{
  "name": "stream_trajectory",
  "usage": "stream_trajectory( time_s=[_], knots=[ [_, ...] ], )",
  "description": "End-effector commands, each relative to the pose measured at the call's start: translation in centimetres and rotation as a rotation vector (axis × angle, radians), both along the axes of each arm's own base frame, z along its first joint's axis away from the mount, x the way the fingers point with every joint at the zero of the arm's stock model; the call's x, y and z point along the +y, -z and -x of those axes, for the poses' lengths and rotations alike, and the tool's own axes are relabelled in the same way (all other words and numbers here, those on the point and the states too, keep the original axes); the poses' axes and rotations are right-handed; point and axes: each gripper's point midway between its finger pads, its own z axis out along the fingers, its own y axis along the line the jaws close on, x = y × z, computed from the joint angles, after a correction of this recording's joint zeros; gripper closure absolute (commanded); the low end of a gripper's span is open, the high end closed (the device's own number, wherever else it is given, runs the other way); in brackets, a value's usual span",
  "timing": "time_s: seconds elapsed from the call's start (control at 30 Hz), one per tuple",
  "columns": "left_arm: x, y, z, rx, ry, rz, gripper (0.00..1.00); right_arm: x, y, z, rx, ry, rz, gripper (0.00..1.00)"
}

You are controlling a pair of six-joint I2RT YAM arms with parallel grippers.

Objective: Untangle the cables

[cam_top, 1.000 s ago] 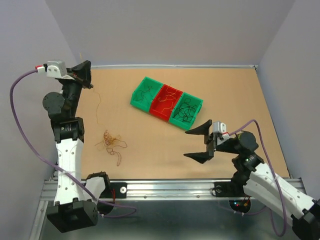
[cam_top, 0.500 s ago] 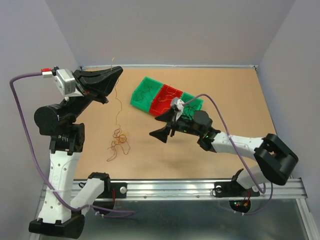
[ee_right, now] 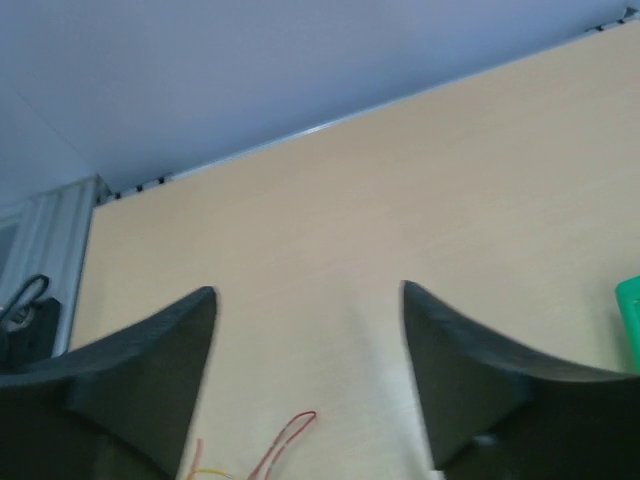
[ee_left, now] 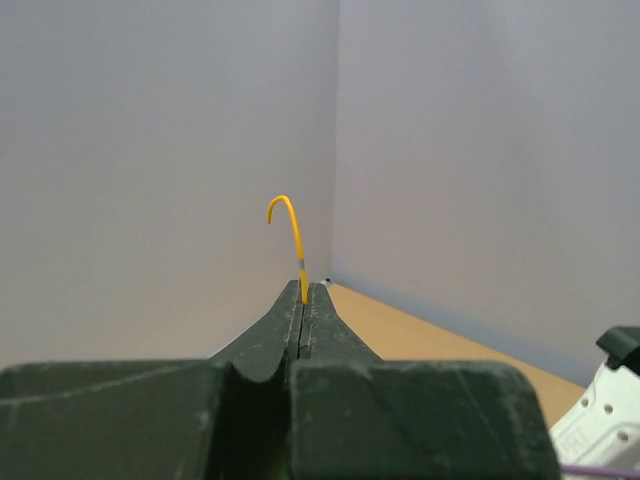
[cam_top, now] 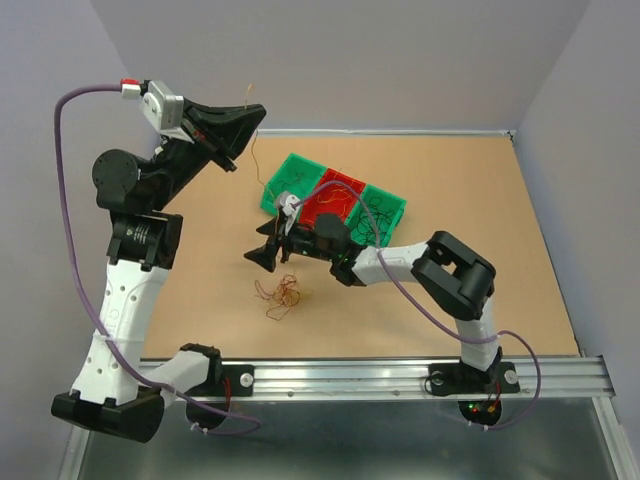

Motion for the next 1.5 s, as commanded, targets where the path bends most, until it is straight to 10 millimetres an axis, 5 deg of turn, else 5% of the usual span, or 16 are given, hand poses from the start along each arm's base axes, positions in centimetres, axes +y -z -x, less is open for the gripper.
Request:
stream_trajectory(
  time_s=[0.0,0.07,0.2,0.23,0.33,0.43,0.73,1.03,1.1,1.13,1.2,1.23,1.3,1.33,1.43,1.47],
  knots=[
    [1.3,-5.0,1.2,-0.109,-0.078,0.021,1.0,2.1,-2.0,-0.8,-0.064,-0.005,-0.072,0.31],
    [1.9,-7.4,0.6,-0.127,-0.133,0.028,1.0,2.2,0.1,-0.8,-0.039,-0.014,-0.052,0.41],
    [4.0,-13.5,0.1,-0.186,-0.261,0.102,1.0,1.4,2.6,0.2,0.008,-0.004,-0.031,0.43],
    [5.3,-16.7,1.9,-0.253,-0.3,0.156,1.0,1.2,3.0,0.5,0.01,0.003,-0.023,0.44],
    [7.6,-20.7,2.9,-0.314,-0.395,0.256,1.0,0.2,4.0,1.4,0.014,0.021,0.0,0.52],
    [10.7,-23.4,4.0,-0.351,-0.521,0.365,1.0,-1.1,4.6,1.9,0.024,0.048,0.013,0.76],
    [20.9,-22.8,5.3,-0.323,-1.009,0.633,1.0,-7.4,4.3,3.4,0.041,0.181,-0.027,0.76],
    [22.9,-23.3,6.3,-0.371,-1.136,0.654,1.0,-16.1,5.7,4.9,0.06,0.382,0.019,0.75],
    [20.6,-22.4,5.4,-0.38,-1.047,0.551,1.0,-17.6,4.4,5.3,0.049,0.412,-0.019,0.8],
    [17.1,-20.1,2.0,-0.367,-0.933,0.396,1.0,-18.7,5.2,6.0,0.058,0.412,-0.005,0.86],
    [13.5,-17.5,1.4,-0.361,-0.78,0.265,1.0,-19.2,4.2,7.2,0.049,0.37,-0.033,0.98],
    [8.9,-13.1,-1.0,-0.321,-0.592,0.101,1.0,-19.8,2.9,8.1,0.035,0.347,-0.074,0.99],
    [5.3,-8.3,-1.5,-0.282,-0.419,-0.046,1.0,-20.1,1.8,9.7,0.023,0.281,-0.1,0.99],
    [2.5,-3.1,-2.6,-0.215,-0.282,-0.146,1.0,-20.6,-0.2,10.3,0.004,0.267,-0.155,0.99],
    [-0.1,3.6,-2.1,-0.173,-0.121,-0.276,1.0,-20.8,-0.2,11.9,0.015,0.195,-0.112,0.99],
    [-1.8,7.8,-1.8,-0.164,-0.027,-0.356,0.96,-21.2,-1.4,12.3,0.0,0.188,-0.137,1.0]
  ],
)
